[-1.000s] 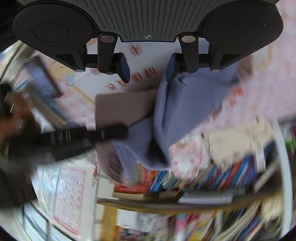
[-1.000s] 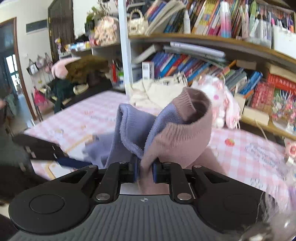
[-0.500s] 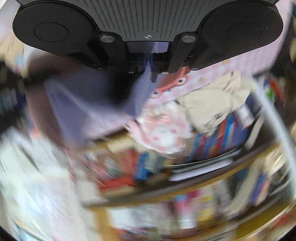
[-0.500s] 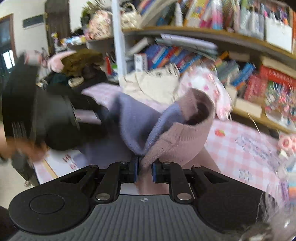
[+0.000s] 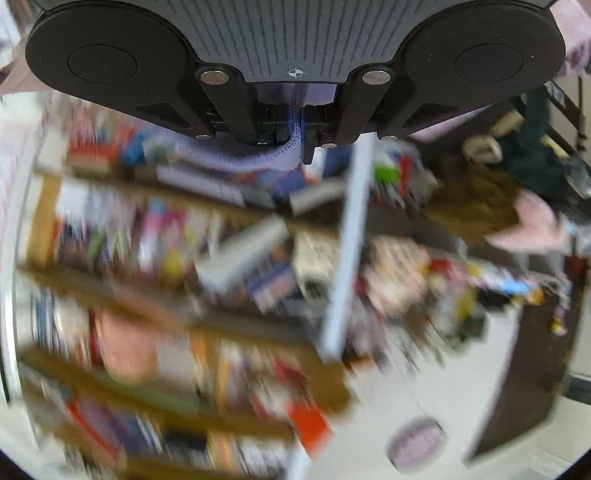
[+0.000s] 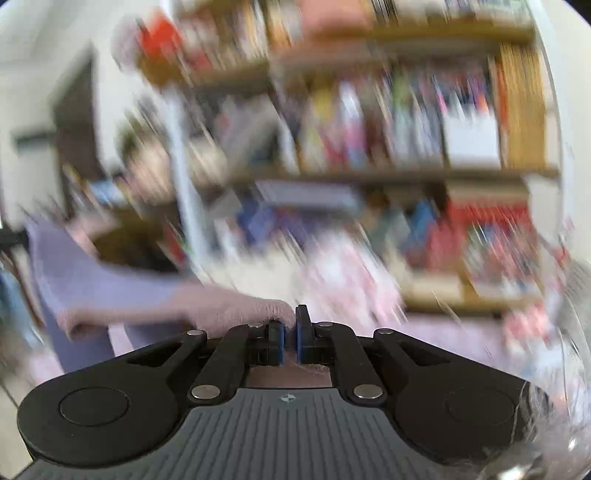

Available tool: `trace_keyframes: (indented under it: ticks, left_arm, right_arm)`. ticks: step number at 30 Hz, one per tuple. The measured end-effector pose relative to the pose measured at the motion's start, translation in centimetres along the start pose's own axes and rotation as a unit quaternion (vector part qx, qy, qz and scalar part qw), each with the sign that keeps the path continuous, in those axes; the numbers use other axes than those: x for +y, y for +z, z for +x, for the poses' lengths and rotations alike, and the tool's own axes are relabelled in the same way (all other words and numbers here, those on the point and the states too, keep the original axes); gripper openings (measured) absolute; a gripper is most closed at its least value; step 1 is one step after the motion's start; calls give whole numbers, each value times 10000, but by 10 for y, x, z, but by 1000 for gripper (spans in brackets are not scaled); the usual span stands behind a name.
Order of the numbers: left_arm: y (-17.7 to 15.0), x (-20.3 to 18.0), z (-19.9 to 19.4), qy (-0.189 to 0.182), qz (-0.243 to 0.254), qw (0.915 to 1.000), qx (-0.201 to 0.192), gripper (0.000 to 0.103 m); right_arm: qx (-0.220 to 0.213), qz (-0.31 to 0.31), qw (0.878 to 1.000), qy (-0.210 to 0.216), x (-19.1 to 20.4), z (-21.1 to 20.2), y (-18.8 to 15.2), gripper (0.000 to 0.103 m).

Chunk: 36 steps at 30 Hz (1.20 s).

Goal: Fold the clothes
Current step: 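Lift the sweater with both grippers and swing it out over the mat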

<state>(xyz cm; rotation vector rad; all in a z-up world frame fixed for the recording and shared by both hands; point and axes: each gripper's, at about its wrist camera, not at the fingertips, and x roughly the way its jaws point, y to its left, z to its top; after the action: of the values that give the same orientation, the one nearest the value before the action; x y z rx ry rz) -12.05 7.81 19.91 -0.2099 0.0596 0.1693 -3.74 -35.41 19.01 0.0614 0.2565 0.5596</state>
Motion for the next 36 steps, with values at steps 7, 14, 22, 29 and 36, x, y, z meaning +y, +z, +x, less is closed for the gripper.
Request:
trace_keyframes:
  ticks: [7,14,22,29,36]
  left_arm:
    - [60,33,-53,37,-870,9862,-1407,4]
    - [36,72,30,227,-967,9950,-121,4]
    - [-124,112,218,948,2,9492,3001,5]
    - [-137,99,314,764,707,9264,3618,12]
    - [-141,122,361,1094,1320,8995,4019,72]
  right_arm:
    - [-1424,-740,9814,1056,39,-59,67,7]
    - [7,-332,9944,1007,28,37,58,7]
    - [2825,-279,9589,13,6,247,-70,7]
    - [3394,-915,9349,-485,0,353,-90,7]
    - [3107,-882,9428,-826,0,418,-89,49]
